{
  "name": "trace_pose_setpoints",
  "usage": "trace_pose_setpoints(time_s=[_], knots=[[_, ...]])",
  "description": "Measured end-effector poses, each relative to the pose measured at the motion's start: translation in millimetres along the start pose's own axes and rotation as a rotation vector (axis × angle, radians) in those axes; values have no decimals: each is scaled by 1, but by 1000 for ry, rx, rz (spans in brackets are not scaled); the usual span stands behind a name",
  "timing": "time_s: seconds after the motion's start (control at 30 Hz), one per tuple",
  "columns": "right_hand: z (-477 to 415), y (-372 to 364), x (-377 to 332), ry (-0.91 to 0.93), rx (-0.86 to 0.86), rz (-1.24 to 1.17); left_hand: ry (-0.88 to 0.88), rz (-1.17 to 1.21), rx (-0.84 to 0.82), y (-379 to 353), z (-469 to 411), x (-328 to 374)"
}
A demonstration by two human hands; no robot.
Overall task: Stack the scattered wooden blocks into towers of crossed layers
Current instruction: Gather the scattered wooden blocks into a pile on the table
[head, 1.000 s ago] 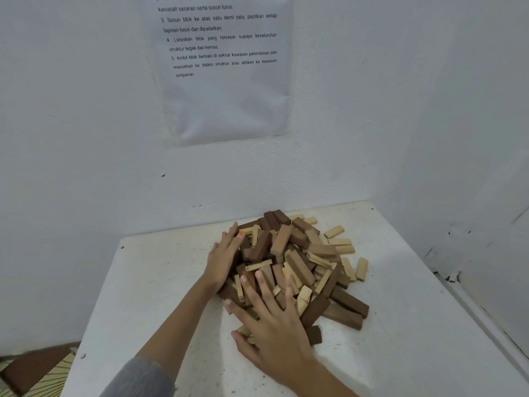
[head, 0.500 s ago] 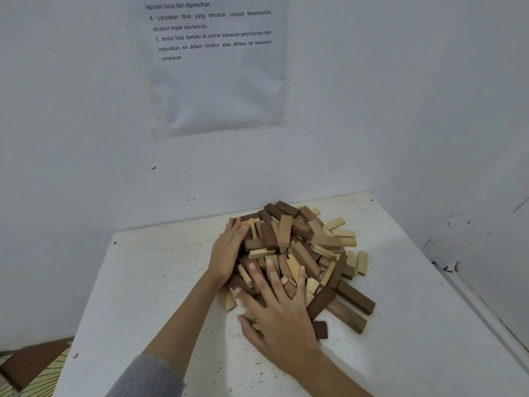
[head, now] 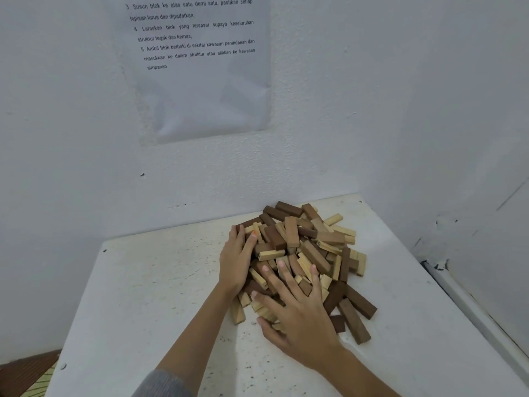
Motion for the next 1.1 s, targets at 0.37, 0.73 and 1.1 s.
trace_pose_setpoints(time_s=[0.37, 0.73, 1.1], knots=[[18, 9, 38, 49, 25, 7, 21, -31, 65, -30, 7, 16], [28, 15, 75, 138, 16, -16, 87, 3, 192, -53, 19, 32], [40, 28, 88, 54, 49, -165, 129, 205, 6, -41, 17, 32]])
Point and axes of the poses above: each hand's wrist, its own z-axis away from the middle knuckle, its own y-axis out of the back of the hand, x = y × z, the point moved 4 cm from there along -z, towards the middle knuckle, and after that the axes turned 7 degrees about y, right-handed, at the moved point
